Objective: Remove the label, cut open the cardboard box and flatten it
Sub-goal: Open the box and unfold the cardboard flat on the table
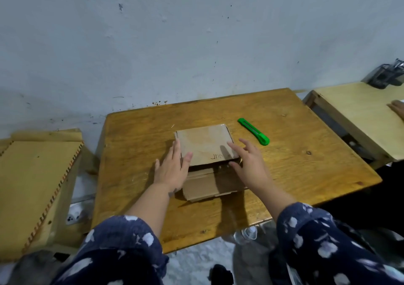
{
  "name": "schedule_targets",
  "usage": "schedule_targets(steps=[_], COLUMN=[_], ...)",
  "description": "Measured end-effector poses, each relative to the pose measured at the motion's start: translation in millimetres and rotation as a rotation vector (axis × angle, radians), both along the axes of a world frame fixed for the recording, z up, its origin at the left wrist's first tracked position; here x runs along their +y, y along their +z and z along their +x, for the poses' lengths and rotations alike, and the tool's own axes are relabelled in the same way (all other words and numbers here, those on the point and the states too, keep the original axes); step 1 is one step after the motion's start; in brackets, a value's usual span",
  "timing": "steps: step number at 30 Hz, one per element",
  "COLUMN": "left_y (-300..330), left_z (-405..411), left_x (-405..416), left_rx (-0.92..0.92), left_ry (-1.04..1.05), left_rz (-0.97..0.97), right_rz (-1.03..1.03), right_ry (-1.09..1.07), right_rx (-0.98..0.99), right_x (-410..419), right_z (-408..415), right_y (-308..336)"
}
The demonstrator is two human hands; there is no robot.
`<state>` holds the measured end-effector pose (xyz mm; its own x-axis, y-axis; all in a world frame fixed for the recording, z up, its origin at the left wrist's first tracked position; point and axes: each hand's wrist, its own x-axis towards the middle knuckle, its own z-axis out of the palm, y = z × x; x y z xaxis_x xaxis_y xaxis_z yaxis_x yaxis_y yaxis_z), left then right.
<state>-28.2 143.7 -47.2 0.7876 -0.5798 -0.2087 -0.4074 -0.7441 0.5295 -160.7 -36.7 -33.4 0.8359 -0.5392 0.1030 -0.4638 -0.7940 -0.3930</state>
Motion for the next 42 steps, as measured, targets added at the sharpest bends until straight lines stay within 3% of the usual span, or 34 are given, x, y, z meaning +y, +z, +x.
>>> schedule_targets(steps=[6,12,18,21,25,28,33,42], left_y=[1,-1,9,16,24,20,11,36], left_z=[13,11,17,13,8,8,8,15], left_x=[16,18,8,-4,-32,-47,-48,-42], left_rx=[-0.107,-0.150,-0.192,-0.387,-0.593,-0.545,-0.510,-0.456], left_ry=[-0.175,-0.211,-0.119,-0.066,-0.347,-0.438,-0.408,-0.356], left_rz=[0.160,0.173,0.205,0.236,0.254,0.306,0.282,0.084], right_rz=[-0.163,-0.275,-0.081,-0.090,-0.055,0.035,0.259,0.275], right_ry=[0.143,0.158,0.140,0.154,0.163,0.117,-0.046,-0.106], right_rx=[0.133,-0.020,0.083,0.099,0.016,-0.044,-0.091,-0.004], right_x=[-14,-19,-13,-7,-4,-10,-15,-25], right_z=[16,26,33,30,30,28,32,33], right_y=[10,26,21,10,1,-6,-3,-3])
